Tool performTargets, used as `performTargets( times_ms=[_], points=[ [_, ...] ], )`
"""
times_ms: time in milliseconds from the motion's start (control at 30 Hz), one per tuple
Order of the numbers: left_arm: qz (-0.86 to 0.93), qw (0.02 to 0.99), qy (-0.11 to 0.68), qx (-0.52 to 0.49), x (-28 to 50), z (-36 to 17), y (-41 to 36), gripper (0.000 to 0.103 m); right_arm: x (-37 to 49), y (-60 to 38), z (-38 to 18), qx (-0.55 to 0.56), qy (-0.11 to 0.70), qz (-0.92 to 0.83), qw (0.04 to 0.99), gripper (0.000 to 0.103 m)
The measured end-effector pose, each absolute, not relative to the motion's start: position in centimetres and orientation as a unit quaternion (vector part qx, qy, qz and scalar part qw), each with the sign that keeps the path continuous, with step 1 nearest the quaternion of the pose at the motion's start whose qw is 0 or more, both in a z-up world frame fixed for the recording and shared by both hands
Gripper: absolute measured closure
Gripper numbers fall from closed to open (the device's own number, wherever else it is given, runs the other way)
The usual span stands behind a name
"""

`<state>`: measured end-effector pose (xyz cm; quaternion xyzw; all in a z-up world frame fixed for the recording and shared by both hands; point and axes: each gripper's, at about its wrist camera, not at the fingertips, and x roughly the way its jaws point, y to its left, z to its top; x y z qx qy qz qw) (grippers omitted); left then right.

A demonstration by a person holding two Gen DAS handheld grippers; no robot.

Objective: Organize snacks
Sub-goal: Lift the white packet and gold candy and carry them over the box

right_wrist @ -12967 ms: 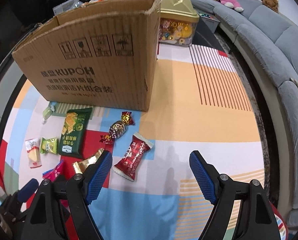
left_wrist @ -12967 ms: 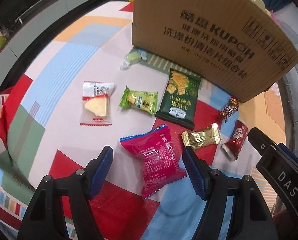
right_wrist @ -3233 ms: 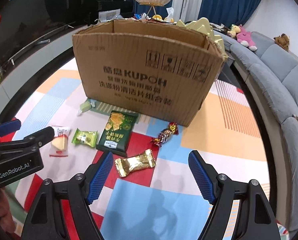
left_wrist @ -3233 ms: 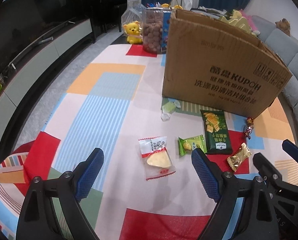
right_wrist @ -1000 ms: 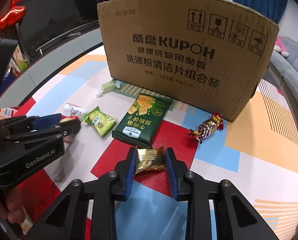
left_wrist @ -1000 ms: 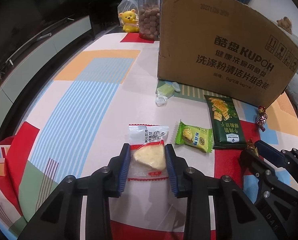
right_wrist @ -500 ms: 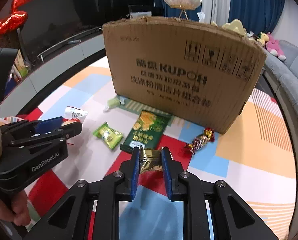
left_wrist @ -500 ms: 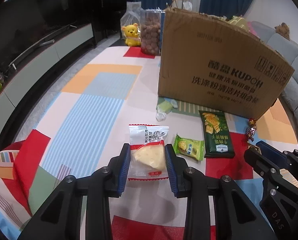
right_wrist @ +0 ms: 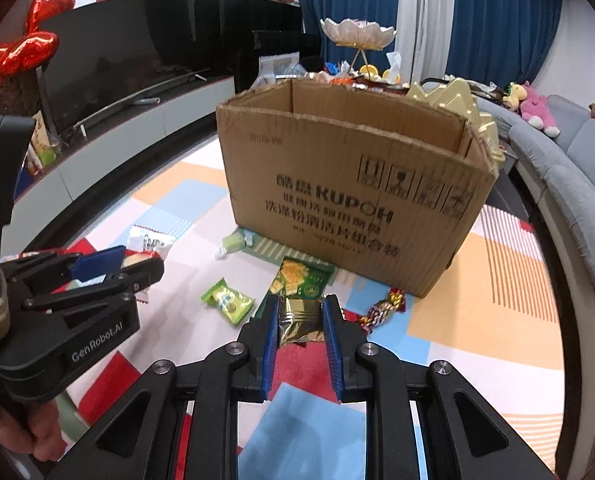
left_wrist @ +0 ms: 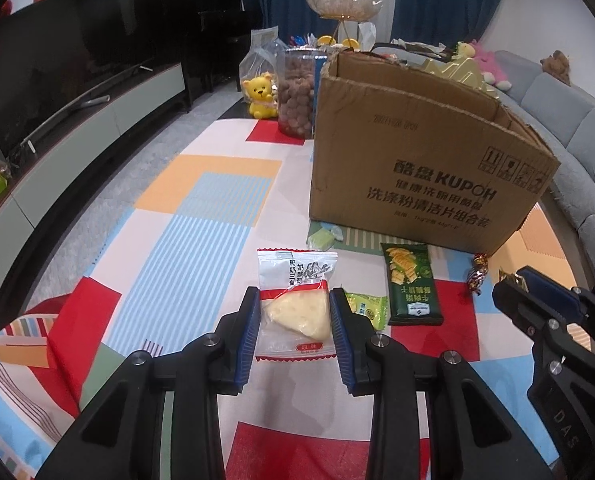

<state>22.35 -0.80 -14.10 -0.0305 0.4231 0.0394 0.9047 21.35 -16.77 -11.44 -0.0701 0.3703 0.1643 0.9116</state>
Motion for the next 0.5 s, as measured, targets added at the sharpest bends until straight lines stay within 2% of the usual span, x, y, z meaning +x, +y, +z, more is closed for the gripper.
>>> performTargets(
  times_ms=[500],
  points=[
    [0.021,0.918,0.397,-0.014,22.6,-10.0,-2.0,0.069,20.9,-17.9,-7.0,-0.060,0.335,0.145,0.929,0.080]
  ],
)
